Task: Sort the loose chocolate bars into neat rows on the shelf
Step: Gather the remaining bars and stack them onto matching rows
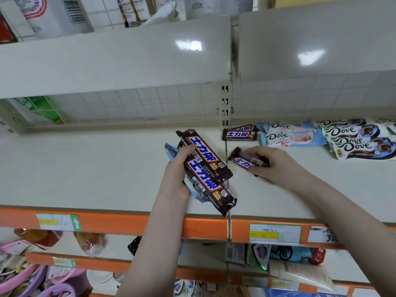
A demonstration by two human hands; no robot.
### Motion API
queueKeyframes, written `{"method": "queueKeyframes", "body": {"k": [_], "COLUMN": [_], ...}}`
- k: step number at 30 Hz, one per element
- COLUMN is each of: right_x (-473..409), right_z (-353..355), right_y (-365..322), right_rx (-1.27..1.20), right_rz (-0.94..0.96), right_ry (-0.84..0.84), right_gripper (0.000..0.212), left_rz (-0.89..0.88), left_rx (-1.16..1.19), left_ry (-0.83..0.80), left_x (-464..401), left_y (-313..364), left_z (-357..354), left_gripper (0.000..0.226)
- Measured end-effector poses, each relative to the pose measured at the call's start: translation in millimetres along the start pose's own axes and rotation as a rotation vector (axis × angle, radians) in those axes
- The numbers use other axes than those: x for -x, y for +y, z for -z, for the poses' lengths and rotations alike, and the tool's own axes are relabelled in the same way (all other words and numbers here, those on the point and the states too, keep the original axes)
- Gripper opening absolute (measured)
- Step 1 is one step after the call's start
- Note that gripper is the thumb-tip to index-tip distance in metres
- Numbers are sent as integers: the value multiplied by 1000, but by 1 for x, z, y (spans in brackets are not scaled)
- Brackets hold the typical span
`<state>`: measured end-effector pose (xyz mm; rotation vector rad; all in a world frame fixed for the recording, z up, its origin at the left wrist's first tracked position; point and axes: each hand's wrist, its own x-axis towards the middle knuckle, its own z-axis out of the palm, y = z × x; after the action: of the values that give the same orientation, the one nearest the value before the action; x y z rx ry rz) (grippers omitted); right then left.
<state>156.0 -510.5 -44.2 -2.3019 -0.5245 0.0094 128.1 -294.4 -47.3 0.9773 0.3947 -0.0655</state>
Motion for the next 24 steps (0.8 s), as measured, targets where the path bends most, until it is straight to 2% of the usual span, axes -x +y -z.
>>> {"method": "queueKeyframes", "body": {"k": [8,12,14,16,19,24], "right_x": [-25,-50,-62,-72,-83,-89], "right_z": [9,12,12,11,8,4], "right_y": [12,8,5,2,6,21], "right_rx": [-21,17,67,155,225,350], "right_rz": [-94,-91,-114,-112,-129,-136], "right_ry": [207,228,199,166,165,207], "right_gripper": [13,11,1,17,12,19], "left_rz": [3,8,11,13,14,9], "left_rx": [-11,-23,-22,-25,-32,-42], "left_ry": [-3,-5,-5,-9,-12,-11], "left_x": [1,1,0,0,-1,0], "left_y": [0,0,0,1,1,1], "left_z": [-1,-2,-2,-1,-1,-2], "left_gripper": [24,25,26,26,25,19]}}
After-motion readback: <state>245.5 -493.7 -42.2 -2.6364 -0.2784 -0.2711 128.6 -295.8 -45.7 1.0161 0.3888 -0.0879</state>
